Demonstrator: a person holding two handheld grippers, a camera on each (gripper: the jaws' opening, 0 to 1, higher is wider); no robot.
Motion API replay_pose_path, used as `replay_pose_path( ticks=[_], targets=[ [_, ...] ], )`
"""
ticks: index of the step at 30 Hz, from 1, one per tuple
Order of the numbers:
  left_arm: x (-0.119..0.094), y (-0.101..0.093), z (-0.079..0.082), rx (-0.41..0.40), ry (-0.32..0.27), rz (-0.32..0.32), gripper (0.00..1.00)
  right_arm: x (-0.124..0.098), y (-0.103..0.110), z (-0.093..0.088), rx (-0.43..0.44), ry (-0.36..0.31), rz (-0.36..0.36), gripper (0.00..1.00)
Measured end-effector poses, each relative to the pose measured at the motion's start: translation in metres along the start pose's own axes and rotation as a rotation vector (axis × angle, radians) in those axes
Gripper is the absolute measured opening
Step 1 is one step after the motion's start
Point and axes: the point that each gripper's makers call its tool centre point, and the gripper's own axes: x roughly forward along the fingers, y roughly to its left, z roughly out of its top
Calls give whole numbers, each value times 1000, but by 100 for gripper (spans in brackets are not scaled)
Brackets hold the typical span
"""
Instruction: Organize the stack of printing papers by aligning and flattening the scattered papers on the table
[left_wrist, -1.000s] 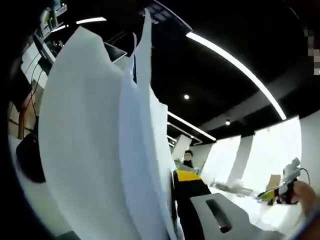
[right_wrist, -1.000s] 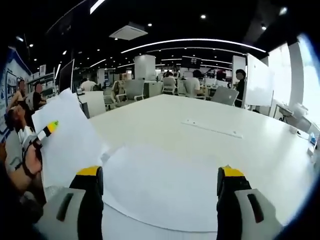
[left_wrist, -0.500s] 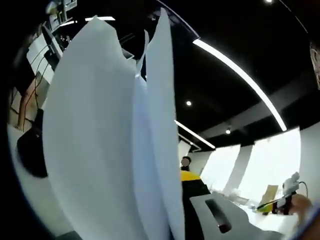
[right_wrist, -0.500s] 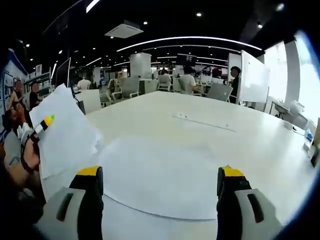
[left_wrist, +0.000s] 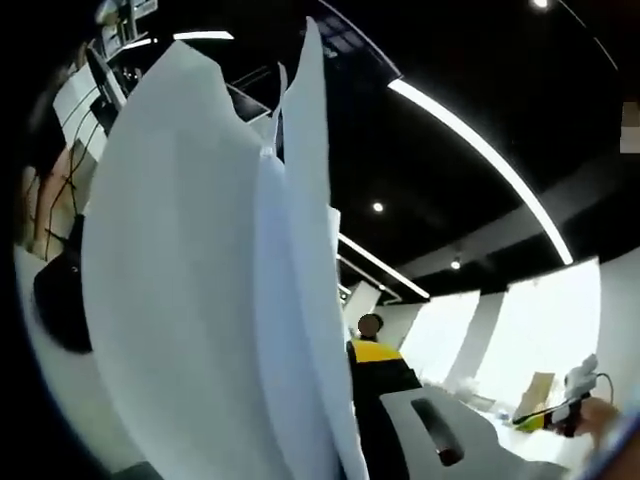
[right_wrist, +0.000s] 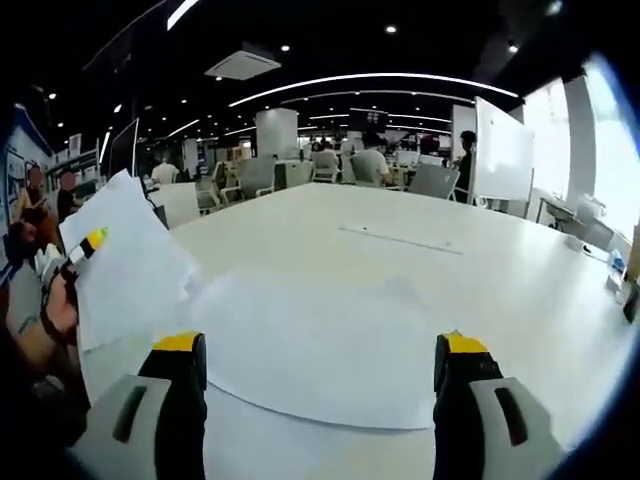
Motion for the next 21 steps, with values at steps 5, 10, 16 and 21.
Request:
replay_pose_path(
  ticks=[5,10,16,21],
  targets=[
    [0,0,1,-2,-5,-7,8,4,-1,-10,2,17,-4,89],
    [0,0,0,-6,-1,-9,8,4,-9,-16,2,5,-43,89],
    [0,0,0,-3,0,-10,8,5,-11,-31,15,30,-49,89],
    [0,0,0,2,1,-12,8,6,-15,-40,-4,62,-67,89]
  ],
)
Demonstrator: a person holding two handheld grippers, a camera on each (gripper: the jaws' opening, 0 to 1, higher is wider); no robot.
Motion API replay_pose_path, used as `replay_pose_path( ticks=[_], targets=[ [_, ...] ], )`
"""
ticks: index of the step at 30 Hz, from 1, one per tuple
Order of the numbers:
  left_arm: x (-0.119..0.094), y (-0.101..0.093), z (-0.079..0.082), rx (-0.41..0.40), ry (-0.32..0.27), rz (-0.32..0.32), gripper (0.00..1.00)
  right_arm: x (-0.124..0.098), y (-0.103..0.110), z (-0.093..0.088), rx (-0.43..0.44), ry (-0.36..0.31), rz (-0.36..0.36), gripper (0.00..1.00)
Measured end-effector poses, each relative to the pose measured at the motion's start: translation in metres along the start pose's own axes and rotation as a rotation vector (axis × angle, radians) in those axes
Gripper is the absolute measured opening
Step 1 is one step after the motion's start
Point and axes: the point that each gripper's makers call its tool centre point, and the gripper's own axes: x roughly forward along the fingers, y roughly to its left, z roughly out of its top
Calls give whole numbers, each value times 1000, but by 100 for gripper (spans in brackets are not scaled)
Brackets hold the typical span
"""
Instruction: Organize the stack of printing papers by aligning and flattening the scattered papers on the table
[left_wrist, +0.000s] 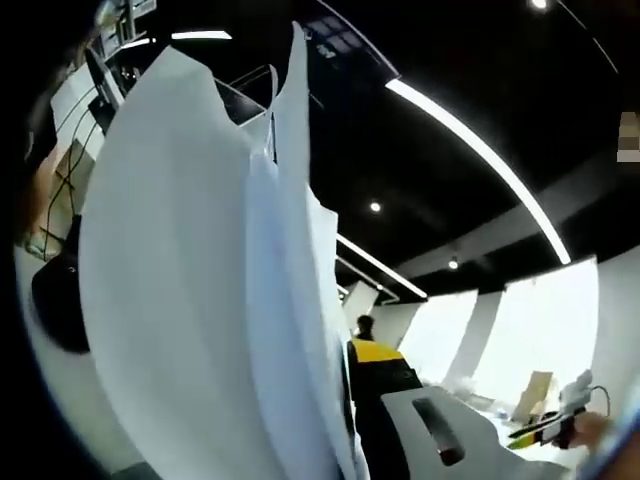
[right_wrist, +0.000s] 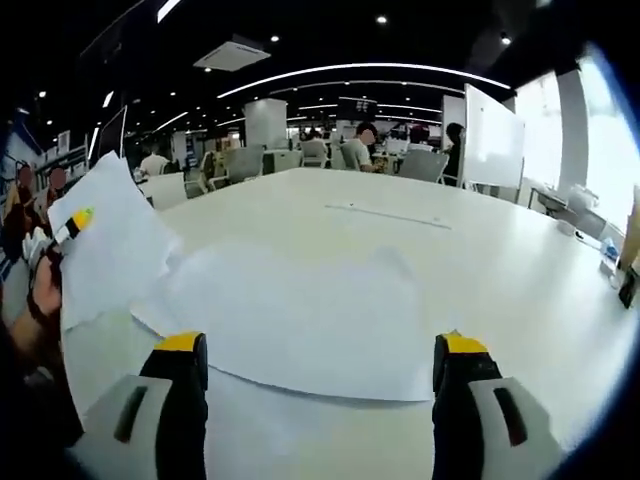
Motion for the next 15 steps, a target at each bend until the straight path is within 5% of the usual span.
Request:
replay_pose_path(
  ticks=[15],
  targets=[
    [-1,-1,-1,-2,7,-1,9,3,-8,-17,31,22,-10,88]
  ],
)
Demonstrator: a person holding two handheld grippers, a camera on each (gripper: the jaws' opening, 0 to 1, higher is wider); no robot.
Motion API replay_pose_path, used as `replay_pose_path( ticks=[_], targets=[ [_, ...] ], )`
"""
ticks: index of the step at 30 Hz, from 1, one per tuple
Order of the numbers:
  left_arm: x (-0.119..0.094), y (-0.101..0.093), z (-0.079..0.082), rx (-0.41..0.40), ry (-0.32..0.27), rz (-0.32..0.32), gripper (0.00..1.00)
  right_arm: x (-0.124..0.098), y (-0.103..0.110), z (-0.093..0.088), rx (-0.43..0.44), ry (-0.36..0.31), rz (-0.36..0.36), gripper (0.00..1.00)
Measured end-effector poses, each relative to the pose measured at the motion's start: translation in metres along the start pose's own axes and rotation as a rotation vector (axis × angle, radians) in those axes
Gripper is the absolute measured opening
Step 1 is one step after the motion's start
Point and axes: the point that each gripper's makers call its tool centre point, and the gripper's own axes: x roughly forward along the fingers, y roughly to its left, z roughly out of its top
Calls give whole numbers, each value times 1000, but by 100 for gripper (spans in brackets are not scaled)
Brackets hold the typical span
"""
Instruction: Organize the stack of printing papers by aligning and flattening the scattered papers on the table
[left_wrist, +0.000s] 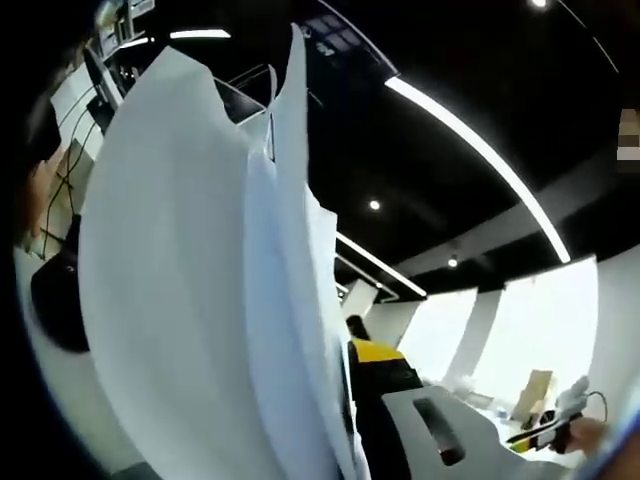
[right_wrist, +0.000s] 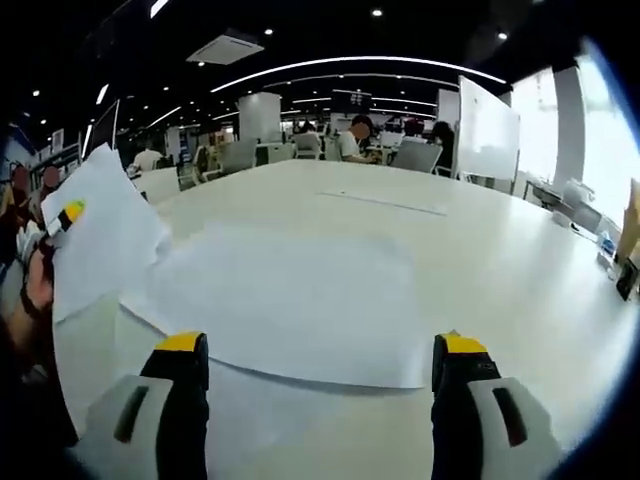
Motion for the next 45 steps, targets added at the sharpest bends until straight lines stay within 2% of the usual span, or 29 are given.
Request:
replay_pose_path(
  ticks=[12,17,23,33,41,45],
  targets=[
    [0,1,-1,0,6,6,9,4,-10,-8,20,-3,-33,87],
    [1,1,-1,-1,6,6,9,4,-13,-2,56,-54,-35,87],
    [1,1,-1,-1,6,6,9,11,-18,-11,43,-37,-84,86],
    [2,0,-2,2,10,6,9,13,-17,-15,45,-43,-91,85],
    [1,0,-2,4,9,9,9,13,-13,-13,39,-46,-77,78],
    [1,0,-2,2,9,9,9,13,-8,-11,29,-52,-58,71]
  ],
)
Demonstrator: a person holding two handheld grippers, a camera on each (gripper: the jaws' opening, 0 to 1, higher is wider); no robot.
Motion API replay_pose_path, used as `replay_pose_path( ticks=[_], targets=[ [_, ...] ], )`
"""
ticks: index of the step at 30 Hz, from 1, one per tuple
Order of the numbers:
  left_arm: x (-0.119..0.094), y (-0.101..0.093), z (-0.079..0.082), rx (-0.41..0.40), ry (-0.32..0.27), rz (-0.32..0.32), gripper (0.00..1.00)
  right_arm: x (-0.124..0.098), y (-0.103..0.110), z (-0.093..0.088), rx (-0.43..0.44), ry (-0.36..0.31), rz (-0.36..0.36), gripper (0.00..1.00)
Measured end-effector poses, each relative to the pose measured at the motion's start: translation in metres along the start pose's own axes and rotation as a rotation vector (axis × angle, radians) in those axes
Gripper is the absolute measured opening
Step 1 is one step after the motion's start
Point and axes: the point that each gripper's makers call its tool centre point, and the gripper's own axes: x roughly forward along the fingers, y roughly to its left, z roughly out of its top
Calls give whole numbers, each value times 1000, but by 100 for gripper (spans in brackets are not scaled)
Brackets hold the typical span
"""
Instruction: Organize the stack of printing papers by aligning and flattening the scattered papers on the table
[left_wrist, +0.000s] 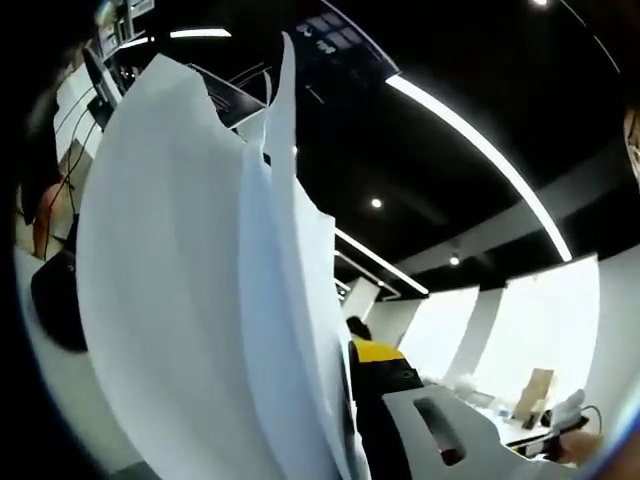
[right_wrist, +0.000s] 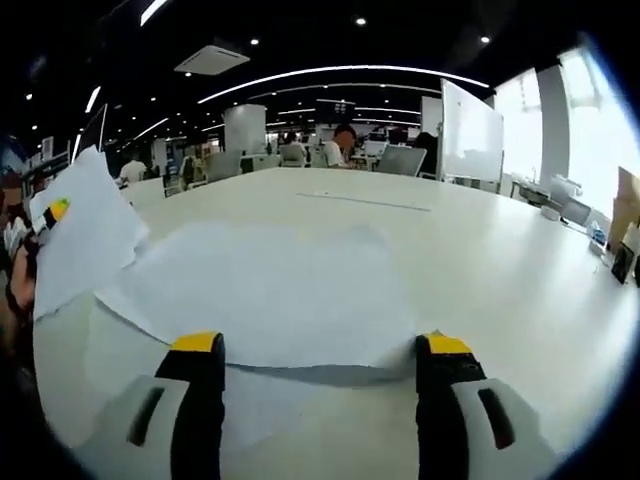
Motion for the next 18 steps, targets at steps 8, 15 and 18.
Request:
replay_pose_path(
  ticks=[8,15,18],
  targets=[
    [0,0,0,-1,1,-2,9,4,-2,2,-29,-17,6,69],
    [0,0,0,-2,2,-2,9,6,4,5,-59,-30,30,59],
    [0,0,-1,-5,4,-1,9,7,8,6,-74,-31,40,55]
  ],
)
